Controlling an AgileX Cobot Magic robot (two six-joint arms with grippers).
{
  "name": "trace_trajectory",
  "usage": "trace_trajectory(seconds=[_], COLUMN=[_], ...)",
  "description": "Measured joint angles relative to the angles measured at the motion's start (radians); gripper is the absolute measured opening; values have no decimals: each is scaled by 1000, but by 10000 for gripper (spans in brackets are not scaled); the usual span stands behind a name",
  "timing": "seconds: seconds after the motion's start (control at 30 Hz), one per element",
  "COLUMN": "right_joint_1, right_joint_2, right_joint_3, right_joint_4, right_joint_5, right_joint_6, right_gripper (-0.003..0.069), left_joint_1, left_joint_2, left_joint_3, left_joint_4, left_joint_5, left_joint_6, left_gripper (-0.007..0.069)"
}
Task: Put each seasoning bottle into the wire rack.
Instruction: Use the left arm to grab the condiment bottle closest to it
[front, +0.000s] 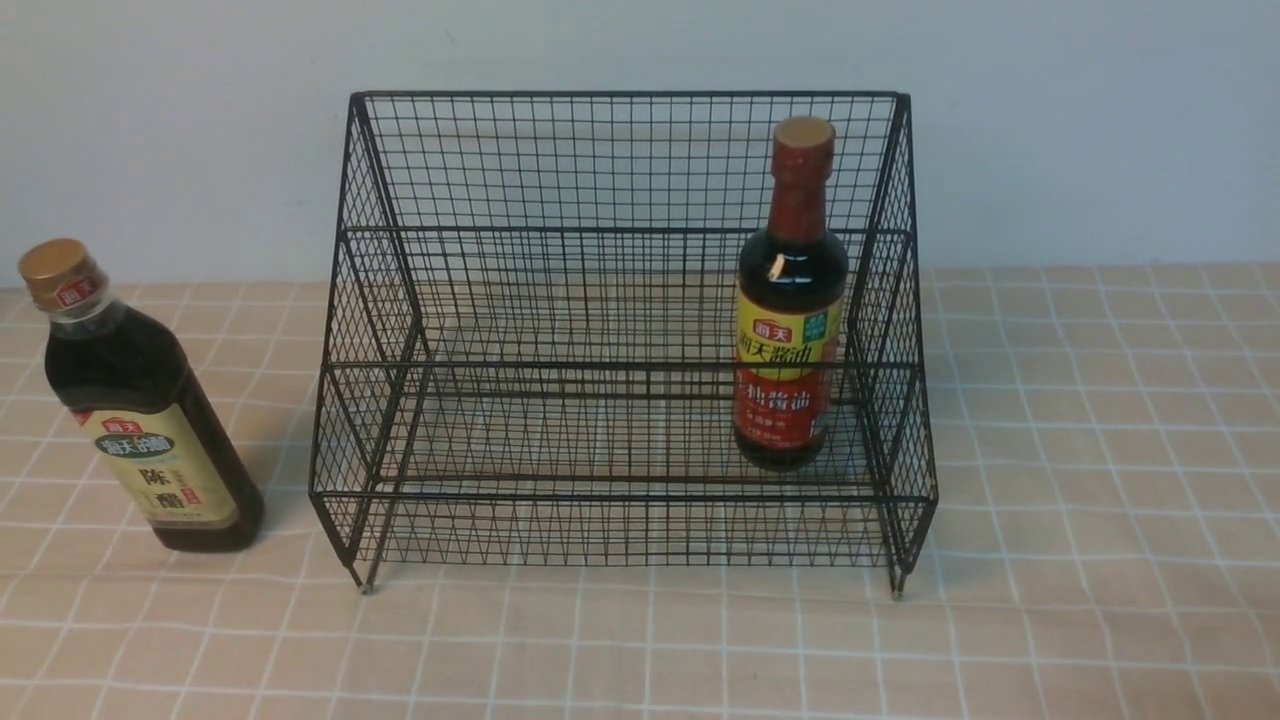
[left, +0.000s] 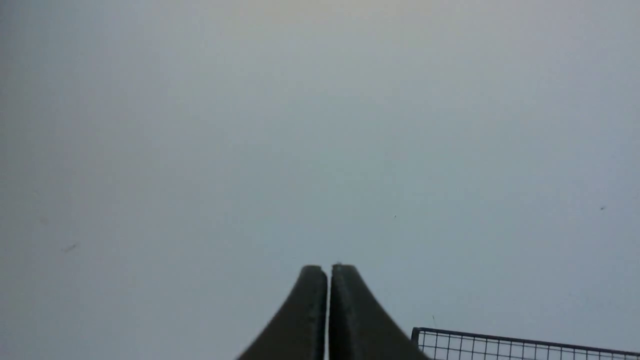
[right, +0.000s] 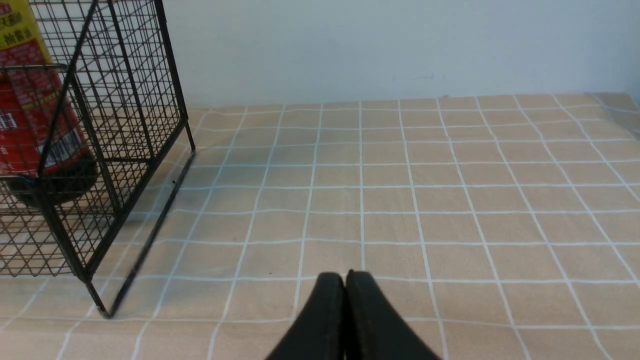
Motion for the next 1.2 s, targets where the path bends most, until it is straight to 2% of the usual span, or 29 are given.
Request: trace_trajectory(seconds=[0.13,0.37,0.47,0.5,0.53,0.6,0.83,1.2], right_joint_1=[0,0,0,0,0,0,0,0], right_joint_2=[0,0,0,0,0,0,0,0], right_joint_3=[0,0,0,0,0,0,0,0], right_joint_4=[0,0,0,0,0,0,0,0], right_joint_5=[0,0,0,0,0,0,0,0], right_joint_6=[0,1,1,1,1,1,1,1], right_gripper=[-13,-13,-13,-13,-13,-13,-13,-13], left_joint_1=[0,0,0,0,0,0,0,0], left_joint_2=[200,500,670,679,741,826,1026,1227], left_joint_3=[-94,-187,-252,-255,-279,-308,-386,-432], left_joint_4=[14,17,15,15,3,-30,-199,-236], left_joint_5=[18,-33,-85,-89,-112,-147,-245,-301], left_joint_6=[4,18,39,41,53,76,183,229], left_gripper=[52,246,391,391,441,485,511,511])
